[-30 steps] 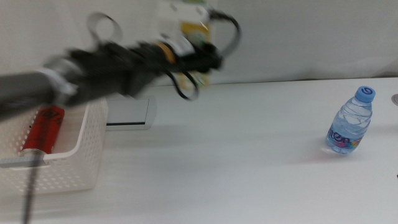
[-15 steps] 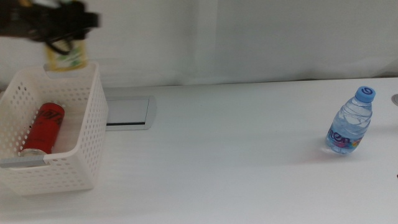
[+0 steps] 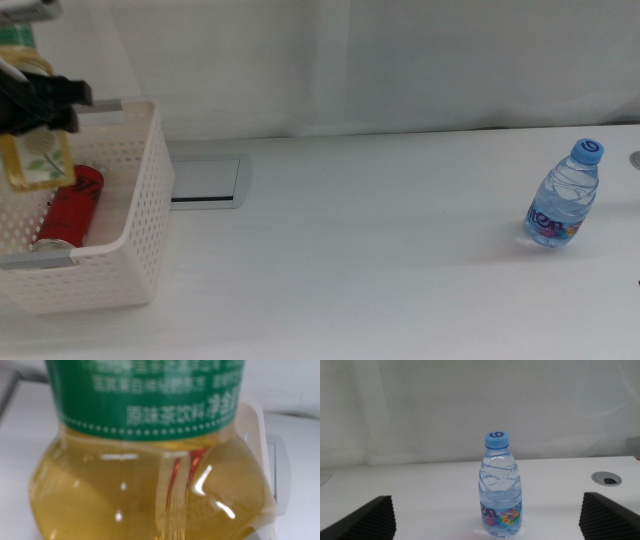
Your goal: Use arms to grab the bottles and put them into the dustbin to the left of the table.
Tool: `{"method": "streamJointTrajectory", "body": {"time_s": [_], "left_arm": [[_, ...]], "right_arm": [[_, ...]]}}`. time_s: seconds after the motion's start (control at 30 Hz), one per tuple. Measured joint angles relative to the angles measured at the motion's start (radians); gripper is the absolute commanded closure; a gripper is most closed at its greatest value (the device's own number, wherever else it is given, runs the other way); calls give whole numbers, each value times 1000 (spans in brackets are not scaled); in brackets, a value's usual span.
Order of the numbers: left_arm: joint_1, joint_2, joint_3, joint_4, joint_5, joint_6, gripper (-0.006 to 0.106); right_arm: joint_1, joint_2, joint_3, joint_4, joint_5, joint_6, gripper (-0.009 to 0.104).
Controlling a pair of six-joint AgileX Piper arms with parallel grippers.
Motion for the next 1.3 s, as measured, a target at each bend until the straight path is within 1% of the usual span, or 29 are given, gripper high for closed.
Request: {"method": "streamJointTrajectory", "body": {"time_s": [0.13,0.4,0.6,0.7,0.77,0.8,0.87,0.97,1.3], "left_arm": [[0,64,0,-40,0,10,103],[0,211,0,-47,-2,14,103],[0,238,0,-60,-14,14,103],[0,238,0,-60,-30,14,99],[0,238,0,-60,-35,14,92],[0,238,0,-62,-37,14,73],[0,238,0,-66,-37,14,50],[0,238,0,-71,-37,14,8],[0,218,-11,-74,-75,8,8]], "right_arm": [[0,0,0,0,0,0,-8],[0,0,0,0,0,0,-8],[0,0,0,0,0,0,-8],[0,0,0,0,0,0,-8],[0,0,0,0,0,0,-8],[0,0,0,0,0,0,-8],[0,0,0,0,0,0,-8],[0,0,0,0,0,-11,-8],[0,0,0,-1,-1,-15,-8]]}}
